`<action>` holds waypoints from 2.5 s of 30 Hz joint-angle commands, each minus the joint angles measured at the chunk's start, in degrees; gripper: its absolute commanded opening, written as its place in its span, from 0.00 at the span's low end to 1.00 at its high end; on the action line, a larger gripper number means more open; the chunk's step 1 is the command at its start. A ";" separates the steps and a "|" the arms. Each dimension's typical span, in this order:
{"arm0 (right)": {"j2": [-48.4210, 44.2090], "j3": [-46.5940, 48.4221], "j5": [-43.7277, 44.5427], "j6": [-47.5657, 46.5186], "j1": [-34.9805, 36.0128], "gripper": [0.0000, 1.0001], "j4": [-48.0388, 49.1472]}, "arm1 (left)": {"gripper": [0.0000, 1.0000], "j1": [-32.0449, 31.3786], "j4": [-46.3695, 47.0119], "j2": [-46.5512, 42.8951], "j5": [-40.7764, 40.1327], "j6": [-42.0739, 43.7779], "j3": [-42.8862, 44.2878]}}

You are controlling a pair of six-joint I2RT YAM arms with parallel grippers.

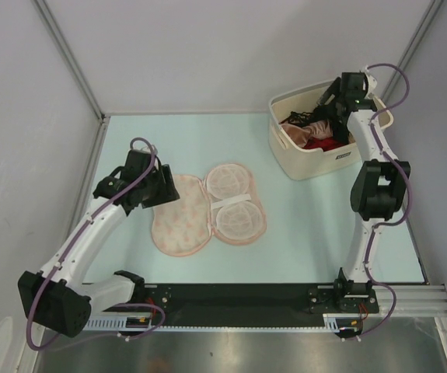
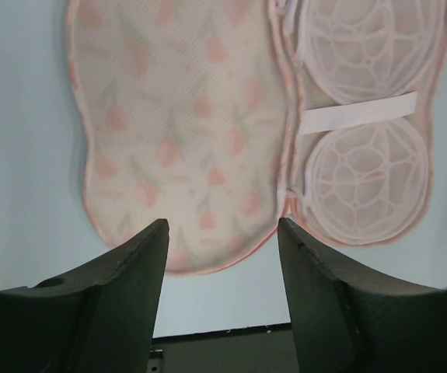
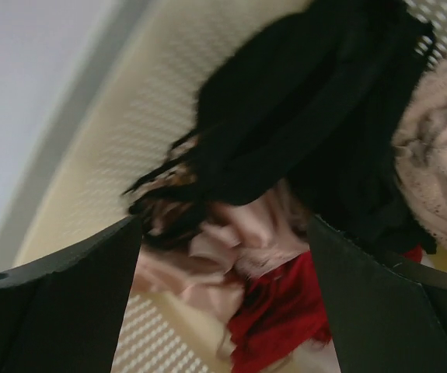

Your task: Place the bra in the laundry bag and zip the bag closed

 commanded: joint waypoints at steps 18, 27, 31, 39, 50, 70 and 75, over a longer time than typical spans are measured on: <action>12.00 6.82 -0.92 7.54 -3.83 0.53 13.81 | 0.63 -0.15 5.62 5.77 5.49 6.94 6.12; 12.01 23.33 -4.61 8.34 -4.62 0.00 2.83 | 0.63 -0.15 5.36 8.76 6.02 8.00 9.37; 5.33 23.08 -6.37 7.10 -5.15 0.00 2.03 | 0.63 -0.15 5.45 10.96 6.98 8.35 10.69; -8.71 22.29 -20.22 4.03 -5.06 0.00 1.60 | 0.63 -0.15 8.34 12.63 13.48 6.60 12.54; -37.46 -2.83 -43.61 9.64 -0.49 0.00 4.75 | 0.70 -1.03 20.63 4.73 27.54 -7.10 1.66; -67.45 -48.62 -47.60 13.33 19.81 0.00 -0.95 | 0.73 -13.60 28.39 -16.45 27.56 -19.24 -11.98; -68.51 -48.29 -44.70 8.78 20.34 0.00 -7.53 | 0.74 -14.74 30.14 -20.94 27.55 -21.09 -14.88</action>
